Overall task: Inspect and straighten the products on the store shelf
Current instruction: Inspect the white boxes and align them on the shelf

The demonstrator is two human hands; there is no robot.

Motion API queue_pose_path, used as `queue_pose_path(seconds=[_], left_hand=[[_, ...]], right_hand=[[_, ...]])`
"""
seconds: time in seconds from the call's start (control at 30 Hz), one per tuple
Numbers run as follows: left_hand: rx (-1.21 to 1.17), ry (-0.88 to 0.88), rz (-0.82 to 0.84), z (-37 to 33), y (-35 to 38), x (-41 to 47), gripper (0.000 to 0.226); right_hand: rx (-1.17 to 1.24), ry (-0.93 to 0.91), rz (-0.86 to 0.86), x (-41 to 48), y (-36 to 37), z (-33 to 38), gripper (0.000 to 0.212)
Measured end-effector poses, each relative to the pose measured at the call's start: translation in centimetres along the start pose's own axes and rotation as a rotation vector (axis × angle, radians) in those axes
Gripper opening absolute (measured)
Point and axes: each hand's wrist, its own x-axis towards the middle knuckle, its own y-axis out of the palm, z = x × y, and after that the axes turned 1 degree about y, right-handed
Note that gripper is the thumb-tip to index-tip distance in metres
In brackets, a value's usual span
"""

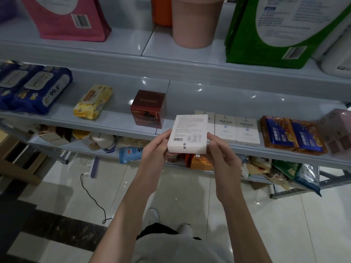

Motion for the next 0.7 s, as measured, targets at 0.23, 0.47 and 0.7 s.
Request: queue_pose_path(seconds=[0.23, 0.47, 0.7], left_hand=[[-0.055, -0.008, 0.043, 0.1, -0.5, -0.1, 0.035], [-0.08, -0.003, 0.085, 0.0, 0.2, -0.2, 0.04], [-0.043, 0.007, 0.178, 0.0, 0.2, -0.5, 0.038]], right_hand=[[-0.055, 0.021, -0.006, -0.1, 0.3, 0.7, 0.019], [-0.132, 0.052, 0.095, -0.2, 0.1, 0.1, 0.041], [-0.213, 0.089, 0.131, -0.3, 0.4, -0.3, 0.03]])
